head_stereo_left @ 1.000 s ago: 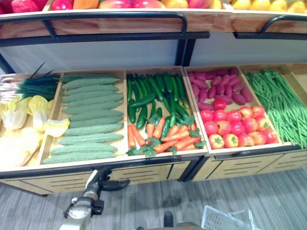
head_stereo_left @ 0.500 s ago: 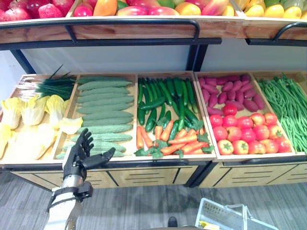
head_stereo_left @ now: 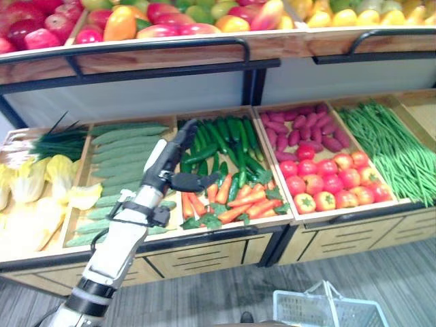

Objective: Get the vegetables into the basket

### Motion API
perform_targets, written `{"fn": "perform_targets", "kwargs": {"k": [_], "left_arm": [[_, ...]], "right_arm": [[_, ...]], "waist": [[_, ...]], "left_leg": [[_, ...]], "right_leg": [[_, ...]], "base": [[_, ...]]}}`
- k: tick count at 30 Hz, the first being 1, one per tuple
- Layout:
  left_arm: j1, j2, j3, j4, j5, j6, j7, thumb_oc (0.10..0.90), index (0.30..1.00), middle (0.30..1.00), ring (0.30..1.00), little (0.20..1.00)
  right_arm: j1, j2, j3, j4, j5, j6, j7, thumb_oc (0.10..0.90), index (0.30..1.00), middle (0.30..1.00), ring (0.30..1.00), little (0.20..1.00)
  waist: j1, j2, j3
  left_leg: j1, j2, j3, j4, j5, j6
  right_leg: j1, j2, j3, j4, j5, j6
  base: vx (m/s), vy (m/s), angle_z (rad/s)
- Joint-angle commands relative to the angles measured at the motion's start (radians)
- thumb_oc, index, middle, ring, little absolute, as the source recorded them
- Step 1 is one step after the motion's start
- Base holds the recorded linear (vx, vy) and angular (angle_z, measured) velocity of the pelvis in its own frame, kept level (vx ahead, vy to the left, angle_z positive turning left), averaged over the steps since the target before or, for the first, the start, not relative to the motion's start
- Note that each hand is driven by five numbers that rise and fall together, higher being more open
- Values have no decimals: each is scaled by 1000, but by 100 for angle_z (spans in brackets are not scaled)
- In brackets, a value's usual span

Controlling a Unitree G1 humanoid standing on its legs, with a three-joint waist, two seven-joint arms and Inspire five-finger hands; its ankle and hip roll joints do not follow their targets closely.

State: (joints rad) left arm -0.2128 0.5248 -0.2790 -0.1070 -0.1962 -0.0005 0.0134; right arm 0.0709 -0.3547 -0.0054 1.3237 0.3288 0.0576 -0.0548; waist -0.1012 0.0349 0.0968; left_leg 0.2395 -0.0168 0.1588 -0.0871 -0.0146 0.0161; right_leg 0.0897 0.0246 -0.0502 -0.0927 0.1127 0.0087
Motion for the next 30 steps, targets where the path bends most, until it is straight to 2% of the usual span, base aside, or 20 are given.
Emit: {"fn": "perform_targets", "kwargs": {"k": [1,9,16,21,30], "left_arm": [[-138,4,-9,39,90,-51,18,900,1000,1000,1000,1000],[-239,-27,-123,259,184,-24,26,900,1000,1000,1000,1000],[-303,-79,-196,532,225,5,67,900,1000,1000,1000,1000],[-347,-104,-233,659,262,14,96,900,1000,1000,1000,1000],[-436,-183,-312,923,337,36,116,900,1000,1000,1000,1000]], "right_arm": [[-40,-23,24,24,-3,-26,-10,400,300,300,300,300],[-36,-14,23,19,10,-25,-22,400,300,300,300,300],[-17,-8,29,26,19,-23,-30,400,300,300,300,300],[-22,-7,37,23,24,-29,-35,400,300,300,300,300],[-32,-8,57,26,22,-35,-42,400,300,300,300,300]], "waist": [[-2,-20,-40],[-35,10,-39],[-63,31,-45],[-76,43,-43],[-117,84,-38]], "left_leg": [[-43,36,-21,0,-22,-75],[-34,36,0,0,-24,-74],[-26,36,15,0,-24,-78],[-28,35,25,0,-22,-78],[-33,36,48,0,-17,-83]], "right_leg": [[53,-46,7,20,-133,83],[52,-50,26,16,-131,88],[59,-54,31,11,-133,89],[56,-54,36,11,-132,92],[44,-59,49,10,-130,94]], "base": [[4,-10,-13],[7,-11,-7],[12,-9,-4],[-1,-5,-1],[-3,-6,-3]]}}
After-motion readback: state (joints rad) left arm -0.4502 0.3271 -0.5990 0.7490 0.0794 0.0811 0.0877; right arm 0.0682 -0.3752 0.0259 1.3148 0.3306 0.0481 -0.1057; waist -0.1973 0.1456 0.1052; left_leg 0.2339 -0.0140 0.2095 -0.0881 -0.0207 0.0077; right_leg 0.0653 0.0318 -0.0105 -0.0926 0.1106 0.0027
